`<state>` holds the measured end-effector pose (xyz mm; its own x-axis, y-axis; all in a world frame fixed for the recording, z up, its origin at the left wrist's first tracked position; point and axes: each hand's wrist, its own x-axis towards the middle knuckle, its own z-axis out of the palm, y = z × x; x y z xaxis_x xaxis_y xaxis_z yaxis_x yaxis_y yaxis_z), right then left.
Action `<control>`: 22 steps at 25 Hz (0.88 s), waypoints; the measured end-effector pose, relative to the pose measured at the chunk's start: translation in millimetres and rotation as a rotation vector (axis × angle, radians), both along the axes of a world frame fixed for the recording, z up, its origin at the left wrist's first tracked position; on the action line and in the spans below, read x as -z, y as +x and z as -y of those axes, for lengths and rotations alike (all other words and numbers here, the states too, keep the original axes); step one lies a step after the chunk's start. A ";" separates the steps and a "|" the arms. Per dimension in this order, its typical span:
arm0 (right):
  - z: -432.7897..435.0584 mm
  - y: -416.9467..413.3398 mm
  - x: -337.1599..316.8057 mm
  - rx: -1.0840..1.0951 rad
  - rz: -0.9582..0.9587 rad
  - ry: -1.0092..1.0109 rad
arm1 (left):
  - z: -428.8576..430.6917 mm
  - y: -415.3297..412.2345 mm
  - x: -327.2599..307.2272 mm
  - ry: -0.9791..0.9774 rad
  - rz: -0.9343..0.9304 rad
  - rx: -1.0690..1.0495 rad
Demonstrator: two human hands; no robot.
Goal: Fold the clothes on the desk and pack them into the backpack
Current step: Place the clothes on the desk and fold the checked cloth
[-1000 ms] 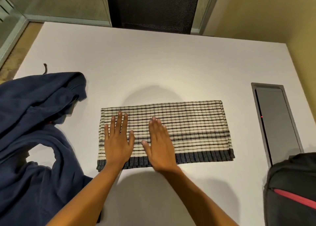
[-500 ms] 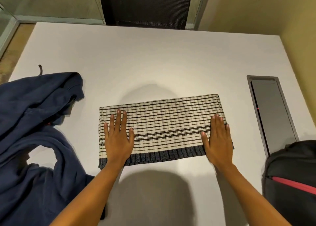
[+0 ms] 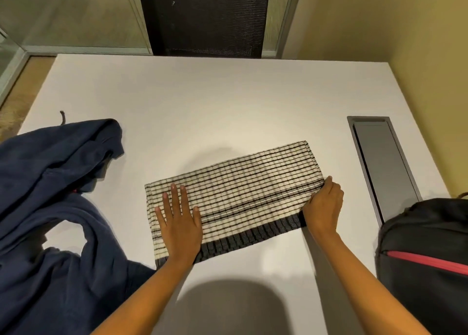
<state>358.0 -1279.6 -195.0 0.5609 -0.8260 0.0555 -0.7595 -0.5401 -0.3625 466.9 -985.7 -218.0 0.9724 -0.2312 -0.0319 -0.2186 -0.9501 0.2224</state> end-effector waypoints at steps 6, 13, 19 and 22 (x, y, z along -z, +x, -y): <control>30.7 30.2 -23.2 -0.070 -0.101 -0.010 | 5.7 -48.8 -9.1 -0.014 -0.054 -0.019; 3.9 43.5 -69.4 -0.395 0.046 -0.125 | 77.8 3.7 -69.5 -0.260 -0.023 0.292; -64.8 15.5 -101.2 -0.583 0.213 -0.026 | 135.2 68.4 -115.5 -0.166 0.103 1.075; -79.4 -6.3 -97.3 -0.583 0.221 0.006 | 127.9 85.1 -113.6 -0.042 0.222 1.152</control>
